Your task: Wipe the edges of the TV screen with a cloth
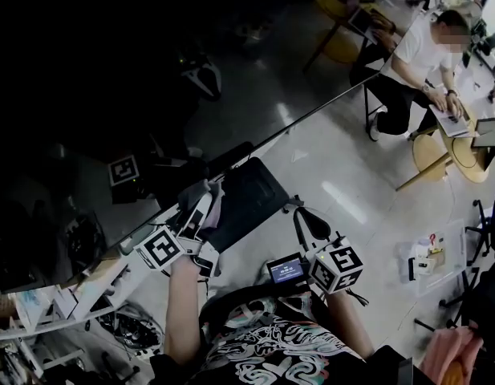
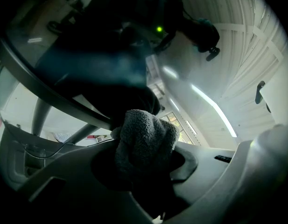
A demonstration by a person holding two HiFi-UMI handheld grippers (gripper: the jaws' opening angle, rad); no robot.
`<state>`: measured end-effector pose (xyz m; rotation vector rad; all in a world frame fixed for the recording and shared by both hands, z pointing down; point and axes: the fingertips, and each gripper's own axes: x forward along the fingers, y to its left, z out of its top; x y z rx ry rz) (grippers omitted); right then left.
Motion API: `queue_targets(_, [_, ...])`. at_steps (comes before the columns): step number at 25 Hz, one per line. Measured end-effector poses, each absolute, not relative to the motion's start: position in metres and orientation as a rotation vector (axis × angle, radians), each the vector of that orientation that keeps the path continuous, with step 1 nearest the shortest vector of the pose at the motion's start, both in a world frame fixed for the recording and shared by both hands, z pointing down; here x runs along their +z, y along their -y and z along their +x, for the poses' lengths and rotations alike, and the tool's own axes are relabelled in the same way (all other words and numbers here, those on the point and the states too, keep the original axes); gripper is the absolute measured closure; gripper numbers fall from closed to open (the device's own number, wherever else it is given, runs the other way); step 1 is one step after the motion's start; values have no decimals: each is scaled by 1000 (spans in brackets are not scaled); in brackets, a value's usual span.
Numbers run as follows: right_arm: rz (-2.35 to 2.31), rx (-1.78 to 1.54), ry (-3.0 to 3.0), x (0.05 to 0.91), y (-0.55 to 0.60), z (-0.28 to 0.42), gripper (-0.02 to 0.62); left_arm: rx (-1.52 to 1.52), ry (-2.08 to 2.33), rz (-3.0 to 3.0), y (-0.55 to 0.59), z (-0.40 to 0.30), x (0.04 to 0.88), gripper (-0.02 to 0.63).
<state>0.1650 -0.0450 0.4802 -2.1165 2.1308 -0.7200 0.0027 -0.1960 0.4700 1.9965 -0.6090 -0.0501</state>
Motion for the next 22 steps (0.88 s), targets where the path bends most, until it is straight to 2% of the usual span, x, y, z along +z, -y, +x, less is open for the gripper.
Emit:
queue_targets(11, [-2230,-704,-1993,478,13,192,560,-119,447,1955,190,40,460,446])
queue_targets(22, [-2304,-714,-1891,477,-7,173,560,-129,326,1897,187,59,461,446])
